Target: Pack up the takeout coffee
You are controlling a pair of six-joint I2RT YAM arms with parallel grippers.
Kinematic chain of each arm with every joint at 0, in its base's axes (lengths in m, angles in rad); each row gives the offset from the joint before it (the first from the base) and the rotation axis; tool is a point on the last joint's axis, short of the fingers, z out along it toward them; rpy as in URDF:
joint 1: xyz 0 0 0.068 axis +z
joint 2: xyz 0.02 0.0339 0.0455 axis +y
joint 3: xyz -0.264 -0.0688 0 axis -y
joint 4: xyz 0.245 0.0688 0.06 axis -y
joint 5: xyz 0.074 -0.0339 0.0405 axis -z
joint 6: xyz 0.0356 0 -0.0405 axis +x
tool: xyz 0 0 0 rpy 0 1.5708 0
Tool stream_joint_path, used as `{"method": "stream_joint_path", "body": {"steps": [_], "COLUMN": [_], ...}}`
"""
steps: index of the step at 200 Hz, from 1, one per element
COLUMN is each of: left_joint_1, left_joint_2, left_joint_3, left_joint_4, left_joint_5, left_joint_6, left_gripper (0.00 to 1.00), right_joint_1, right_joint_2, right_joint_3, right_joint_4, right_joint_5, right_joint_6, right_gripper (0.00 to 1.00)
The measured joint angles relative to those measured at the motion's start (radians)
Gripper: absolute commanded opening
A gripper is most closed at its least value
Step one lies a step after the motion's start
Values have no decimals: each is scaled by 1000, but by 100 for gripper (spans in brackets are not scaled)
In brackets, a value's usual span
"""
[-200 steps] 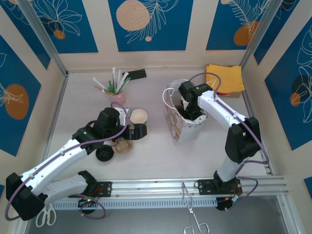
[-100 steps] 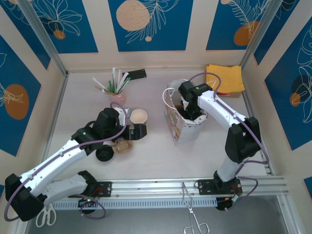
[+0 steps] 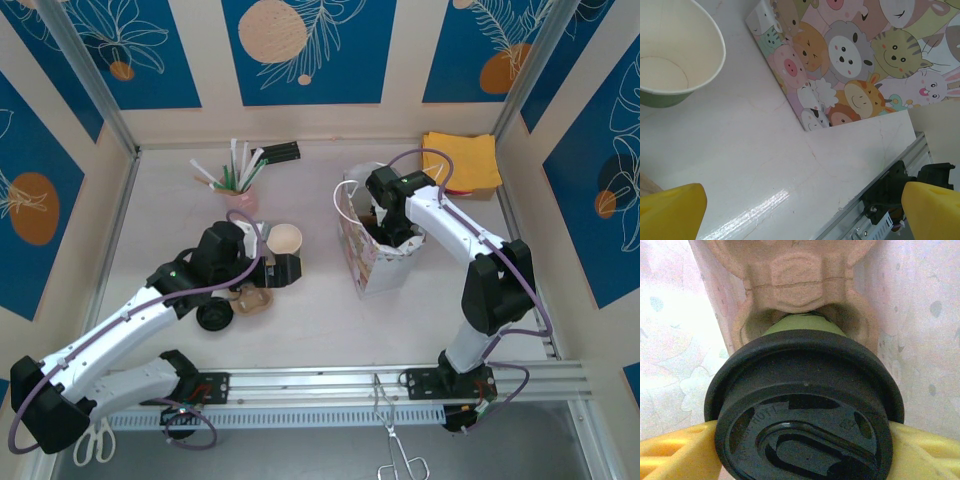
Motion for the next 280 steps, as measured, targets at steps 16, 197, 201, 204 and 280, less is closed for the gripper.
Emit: {"method": "stream_joint_path", "body": {"steps": [16,197,201,204,280], "left_joint_1": [-1,-4,-5,-5,-6], "left_joint_2": [0,0,0,0,0], "left_joint_3": [0,0,0,0,0], "left_joint_4": [0,0,0,0,0], "left_joint_5": [0,0,0,0,0], "left_joint_6": [0,0,0,0,0], "left_gripper": [100,100,100,100,100], "right_joint_1": [0,0,0,0,0], "right_joint_2": [0,0,0,0,-2], "right_joint_3": [0,0,0,0,0], "right_joint_4": [0,0,0,0,-1], "right_joint_5": [0,0,0,0,0], "right_joint_6": [0,1,1,1,4], "right_gripper": [77,79,80,80,80]}}
